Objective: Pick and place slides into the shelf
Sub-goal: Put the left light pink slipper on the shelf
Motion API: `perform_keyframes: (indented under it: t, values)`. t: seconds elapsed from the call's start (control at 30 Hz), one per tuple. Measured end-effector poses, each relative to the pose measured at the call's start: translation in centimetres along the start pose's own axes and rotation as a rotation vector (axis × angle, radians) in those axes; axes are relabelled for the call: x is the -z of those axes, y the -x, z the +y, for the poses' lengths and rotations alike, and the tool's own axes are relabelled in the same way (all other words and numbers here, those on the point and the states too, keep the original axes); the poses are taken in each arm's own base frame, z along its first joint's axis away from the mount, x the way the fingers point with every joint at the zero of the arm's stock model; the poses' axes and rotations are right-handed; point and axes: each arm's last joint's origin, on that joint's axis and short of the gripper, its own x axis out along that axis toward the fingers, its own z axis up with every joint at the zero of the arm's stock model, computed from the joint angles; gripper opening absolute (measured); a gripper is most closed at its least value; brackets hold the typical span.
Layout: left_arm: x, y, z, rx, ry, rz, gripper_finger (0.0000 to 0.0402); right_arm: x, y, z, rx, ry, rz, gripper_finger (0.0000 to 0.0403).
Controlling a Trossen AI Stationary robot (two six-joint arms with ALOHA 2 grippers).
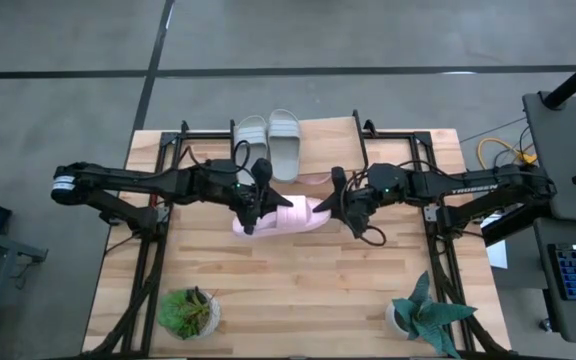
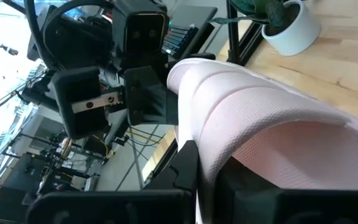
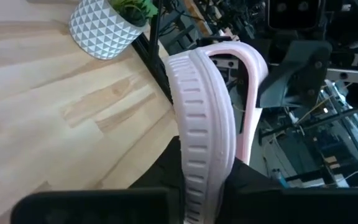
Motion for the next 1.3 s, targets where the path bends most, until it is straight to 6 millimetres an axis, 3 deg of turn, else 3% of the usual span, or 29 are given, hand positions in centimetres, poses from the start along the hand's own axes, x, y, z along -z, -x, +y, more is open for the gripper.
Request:
perform_keyframes:
  t: [0.23,0.43,0.6,0.73,0.93,1.1,1.3]
  values:
    - [0.1,0.3,0.4,-0.094,0.077,0.089,0.0018,0.0,0.1,-0.2,0.048,-0.013,0.039,0.0026]
    - [0.2,2.1,1.3,-0.262,0.157,0.268,0.0096,0.1,0.2,-0.6,0.141,-0.059,0.129,0.0025]
    - [-0.4,4.5,2.0,-0.327,0.200,0.288,0.0162,0.1,0.3,-0.4,0.172,-0.078,0.193,0.0024]
    - [-0.7,6.1,2.3,-0.378,0.238,0.301,0.0192,-0.4,0.4,-0.4,0.259,-0.084,0.288,0.0024]
    - [-0.9,8.8,2.7,-0.486,0.364,0.338,0.0203,-1.8,0.8,-0.3,0.418,-0.077,0.424,0.0024]
    - [-0.9,9.9,2.5,-0.511,0.420,0.333,0.0203,-3.0,1.2,-0.4,0.559,-0.114,0.528,0.0024]
    - [-0.6,10.9,2.6,-0.614,0.435,0.443,0.0203,-3.0,1.7,-0.3,0.726,-0.226,0.654,0.0024]
